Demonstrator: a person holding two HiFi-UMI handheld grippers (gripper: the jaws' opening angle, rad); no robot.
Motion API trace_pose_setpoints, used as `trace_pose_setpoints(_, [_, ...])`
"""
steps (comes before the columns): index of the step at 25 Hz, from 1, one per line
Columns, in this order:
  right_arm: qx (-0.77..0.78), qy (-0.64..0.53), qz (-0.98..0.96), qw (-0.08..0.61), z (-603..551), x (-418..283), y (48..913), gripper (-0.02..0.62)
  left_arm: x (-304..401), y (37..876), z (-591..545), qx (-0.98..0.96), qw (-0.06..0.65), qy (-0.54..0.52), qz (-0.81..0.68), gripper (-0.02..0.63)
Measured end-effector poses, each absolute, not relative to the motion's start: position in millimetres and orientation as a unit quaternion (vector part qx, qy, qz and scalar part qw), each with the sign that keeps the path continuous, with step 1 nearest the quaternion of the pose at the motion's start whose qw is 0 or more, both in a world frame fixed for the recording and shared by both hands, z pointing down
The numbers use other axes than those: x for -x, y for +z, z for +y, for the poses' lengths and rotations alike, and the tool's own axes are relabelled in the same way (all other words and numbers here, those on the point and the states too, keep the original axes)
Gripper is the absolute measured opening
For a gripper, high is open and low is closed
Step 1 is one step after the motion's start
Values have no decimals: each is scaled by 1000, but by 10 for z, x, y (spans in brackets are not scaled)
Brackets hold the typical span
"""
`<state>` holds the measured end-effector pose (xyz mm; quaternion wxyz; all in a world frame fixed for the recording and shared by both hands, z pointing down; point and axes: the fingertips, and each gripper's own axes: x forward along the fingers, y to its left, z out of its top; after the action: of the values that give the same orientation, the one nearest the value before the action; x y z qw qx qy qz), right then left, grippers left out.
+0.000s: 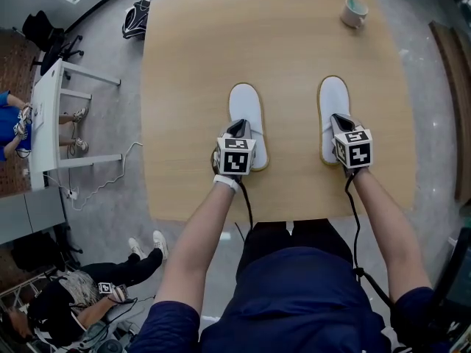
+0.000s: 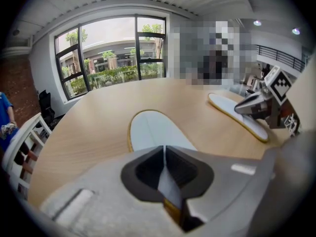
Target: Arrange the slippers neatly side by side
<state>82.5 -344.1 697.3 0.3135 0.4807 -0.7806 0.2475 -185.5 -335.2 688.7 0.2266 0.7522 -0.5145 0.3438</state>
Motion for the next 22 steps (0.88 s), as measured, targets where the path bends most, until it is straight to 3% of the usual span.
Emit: trace_pose_setpoints(22, [-448, 274, -793, 309, -2867, 41, 6912, 6, 1128, 6898, -2837, -778, 257, 327, -470, 17])
